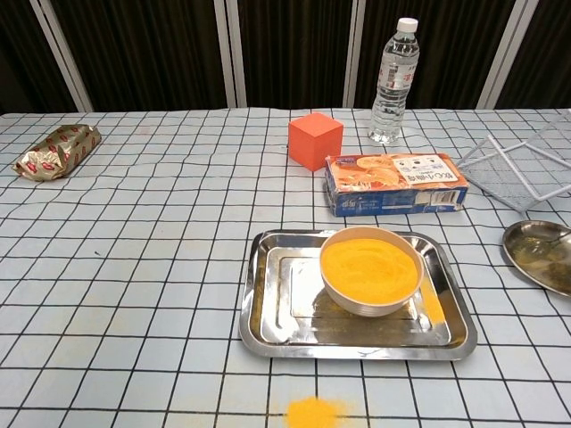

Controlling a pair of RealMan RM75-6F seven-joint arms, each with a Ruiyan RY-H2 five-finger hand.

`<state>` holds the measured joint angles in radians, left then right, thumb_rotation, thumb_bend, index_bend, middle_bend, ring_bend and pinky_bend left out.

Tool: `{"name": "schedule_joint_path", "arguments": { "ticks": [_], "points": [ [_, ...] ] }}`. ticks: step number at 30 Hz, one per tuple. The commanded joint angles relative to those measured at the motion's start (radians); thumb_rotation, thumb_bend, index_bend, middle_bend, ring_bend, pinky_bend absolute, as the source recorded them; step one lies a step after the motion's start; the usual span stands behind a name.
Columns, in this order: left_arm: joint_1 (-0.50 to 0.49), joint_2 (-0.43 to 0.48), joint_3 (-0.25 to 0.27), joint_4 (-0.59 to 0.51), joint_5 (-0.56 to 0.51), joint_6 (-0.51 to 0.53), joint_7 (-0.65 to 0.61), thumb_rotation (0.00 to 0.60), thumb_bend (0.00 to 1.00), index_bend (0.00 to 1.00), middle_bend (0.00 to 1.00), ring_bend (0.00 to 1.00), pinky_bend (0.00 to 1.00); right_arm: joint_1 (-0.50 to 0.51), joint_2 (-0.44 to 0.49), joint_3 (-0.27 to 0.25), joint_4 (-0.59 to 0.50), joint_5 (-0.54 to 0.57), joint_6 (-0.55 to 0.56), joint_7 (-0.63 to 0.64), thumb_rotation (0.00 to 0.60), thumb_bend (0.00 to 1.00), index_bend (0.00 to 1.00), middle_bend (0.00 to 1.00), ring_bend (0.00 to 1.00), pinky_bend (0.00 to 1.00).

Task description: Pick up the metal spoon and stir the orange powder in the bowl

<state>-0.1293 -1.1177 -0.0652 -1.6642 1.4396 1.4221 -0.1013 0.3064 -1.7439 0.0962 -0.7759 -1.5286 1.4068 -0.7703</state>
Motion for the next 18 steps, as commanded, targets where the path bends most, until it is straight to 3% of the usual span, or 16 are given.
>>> {"name": "schedule_joint_path", "arguments": {
  "ticks": [1, 4, 7, 10, 18],
  "points": [
    [0.0, 0.0, 0.0, 0.0, 0.001, 0.0, 0.0, 0.6, 0.0, 0.0, 0.0, 0.0, 0.0, -0.007, -0.004, 0.003, 0.015, 0.012, -0.002, -0.003, 0.6, 0.74, 0.76, 1.0, 1.0, 0.96],
    [0.0, 0.0, 0.001, 0.0, 0.001, 0.0, 0.001, 0.6, 0.0, 0.0, 0.0, 0.0, 0.0, -0.012, -0.007, 0.007, 0.021, 0.023, -0.003, -0.005, 0.6, 0.74, 0.72, 1.0, 1.0, 0.95],
    [0.001, 0.0, 0.001, 0.0, 0.002, 0.002, 0.002, 0.6, 0.0, 0.0, 0.0, 0.0, 0.0, -0.016, -0.009, 0.009, 0.023, 0.032, -0.007, -0.013, 0.6, 0.73, 0.61, 1.0, 1.0, 0.94],
    [0.001, 0.0, 0.0, 0.0, 0.001, 0.001, 0.002, 0.6, 0.0, 0.0, 0.0, 0.0, 0.0, -0.022, -0.008, 0.009, 0.017, 0.04, -0.009, -0.03, 0.6, 0.64, 0.44, 1.0, 0.99, 0.92],
    [0.001, 0.0, 0.0, 0.0, 0.002, 0.002, 0.001, 0.6, 0.0, 0.0, 0.0, 0.0, 0.0, -0.038, 0.01, 0.001, -0.029, 0.047, 0.001, -0.052, 0.6, 0.47, 0.17, 1.0, 0.99, 0.92]
  ]
}}
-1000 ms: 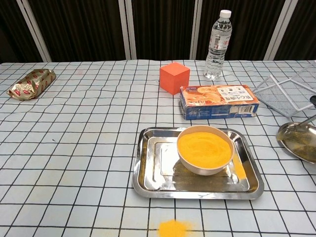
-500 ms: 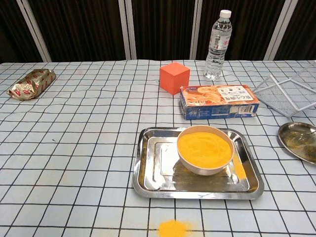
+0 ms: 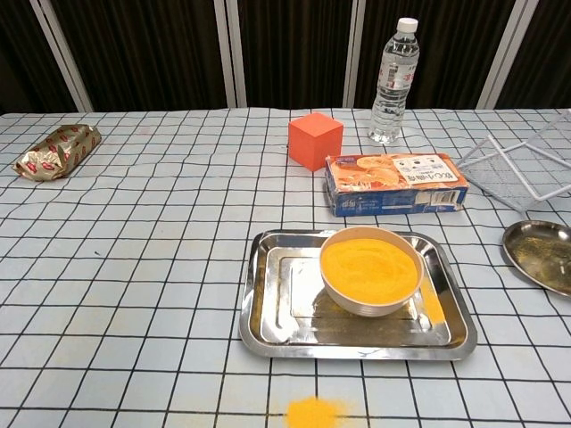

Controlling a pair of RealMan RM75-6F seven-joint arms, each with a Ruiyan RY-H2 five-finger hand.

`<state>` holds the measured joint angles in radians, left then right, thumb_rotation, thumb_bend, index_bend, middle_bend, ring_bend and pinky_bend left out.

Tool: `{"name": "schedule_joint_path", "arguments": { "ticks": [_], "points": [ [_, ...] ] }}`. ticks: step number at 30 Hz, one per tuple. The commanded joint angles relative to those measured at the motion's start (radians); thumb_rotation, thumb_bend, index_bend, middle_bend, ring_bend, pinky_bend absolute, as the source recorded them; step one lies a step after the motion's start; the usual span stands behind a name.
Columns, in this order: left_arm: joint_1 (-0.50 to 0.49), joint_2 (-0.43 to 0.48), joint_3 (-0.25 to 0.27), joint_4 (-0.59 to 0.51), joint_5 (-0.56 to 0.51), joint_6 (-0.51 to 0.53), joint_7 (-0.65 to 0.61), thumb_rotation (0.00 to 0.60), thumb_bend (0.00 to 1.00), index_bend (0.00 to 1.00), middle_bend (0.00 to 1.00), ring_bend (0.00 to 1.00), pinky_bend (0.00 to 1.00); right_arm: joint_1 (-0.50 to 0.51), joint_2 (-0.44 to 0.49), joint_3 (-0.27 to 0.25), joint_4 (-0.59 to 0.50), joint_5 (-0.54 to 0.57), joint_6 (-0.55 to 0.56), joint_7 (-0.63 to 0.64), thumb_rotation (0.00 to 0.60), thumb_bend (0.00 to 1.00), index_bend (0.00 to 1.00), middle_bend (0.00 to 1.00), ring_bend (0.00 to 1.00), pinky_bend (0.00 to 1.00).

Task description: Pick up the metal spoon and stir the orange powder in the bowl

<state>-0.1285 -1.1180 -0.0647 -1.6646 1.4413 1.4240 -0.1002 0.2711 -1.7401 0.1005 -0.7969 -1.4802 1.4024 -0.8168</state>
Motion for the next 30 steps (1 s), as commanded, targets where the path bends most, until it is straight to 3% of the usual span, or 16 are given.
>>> {"name": "schedule_joint_path", "arguments": {
  "ticks": [1, 8, 11, 14, 16, 18, 20, 22, 26, 30],
  "points": [
    [0.0, 0.0, 0.0, 0.0, 0.0, 0.001, -0.001, 0.6, 0.0, 0.0, 0.0, 0.0, 0.0, -0.004, 0.009, -0.004, -0.014, -0.003, 0.009, -0.008, 0.6, 0.46, 0.15, 1.0, 0.99, 0.92],
    [0.001, 0.0, 0.0, 0.0, 0.001, 0.001, -0.002, 0.6, 0.0, 0.0, 0.0, 0.0, 0.0, -0.01, 0.062, -0.015, -0.093, -0.035, 0.058, 0.005, 0.6, 0.46, 0.13, 0.99, 0.95, 0.86],
    [0.002, 0.001, 0.0, 0.0, 0.002, 0.003, -0.005, 0.6, 0.0, 0.0, 0.0, 0.0, 0.0, -0.019, 0.111, -0.02, -0.165, -0.064, 0.108, 0.053, 0.6, 0.46, 0.13, 0.9, 0.85, 0.76],
    [0.002, 0.001, 0.001, 0.001, 0.006, 0.005, -0.008, 0.6, 0.0, 0.0, 0.0, 0.0, 0.0, -0.041, 0.179, -0.031, -0.253, -0.097, 0.172, 0.115, 0.6, 0.46, 0.12, 0.68, 0.62, 0.53],
    [0.002, 0.002, 0.002, 0.001, 0.01, 0.006, -0.01, 0.6, 0.0, 0.0, 0.0, 0.0, 0.0, -0.061, 0.23, -0.041, -0.324, -0.109, 0.201, 0.156, 0.6, 0.46, 0.06, 0.44, 0.35, 0.28],
    [0.003, 0.003, 0.004, 0.003, 0.016, 0.009, -0.009, 0.6, 0.0, 0.0, 0.0, 0.0, 0.0, -0.085, 0.286, -0.053, -0.413, -0.102, 0.207, 0.196, 0.6, 0.44, 0.01, 0.24, 0.13, 0.13],
    [0.005, 0.003, 0.007, 0.005, 0.023, 0.015, -0.006, 0.6, 0.0, 0.0, 0.0, 0.0, 0.0, -0.105, 0.344, -0.066, -0.506, -0.092, 0.203, 0.226, 0.6, 0.42, 0.0, 0.09, 0.02, 0.06],
    [0.009, 0.004, 0.009, 0.009, 0.031, 0.024, -0.001, 0.6, 0.0, 0.0, 0.0, 0.0, 0.0, -0.125, 0.395, -0.073, -0.594, -0.079, 0.205, 0.251, 0.6, 0.39, 0.0, 0.01, 0.0, 0.02],
    [0.016, 0.005, 0.015, 0.025, 0.049, 0.045, 0.027, 0.6, 0.0, 0.0, 0.0, 0.0, 0.0, -0.163, 0.475, -0.096, -0.745, -0.081, 0.226, 0.318, 0.6, 0.36, 0.0, 0.0, 0.0, 0.0],
    [0.017, -0.001, 0.013, 0.042, 0.061, 0.059, 0.052, 0.6, 0.0, 0.0, 0.0, 0.0, 0.0, -0.199, 0.529, -0.134, -0.789, -0.134, 0.269, 0.373, 0.6, 0.36, 0.0, 0.0, 0.0, 0.0]
  ]
}}
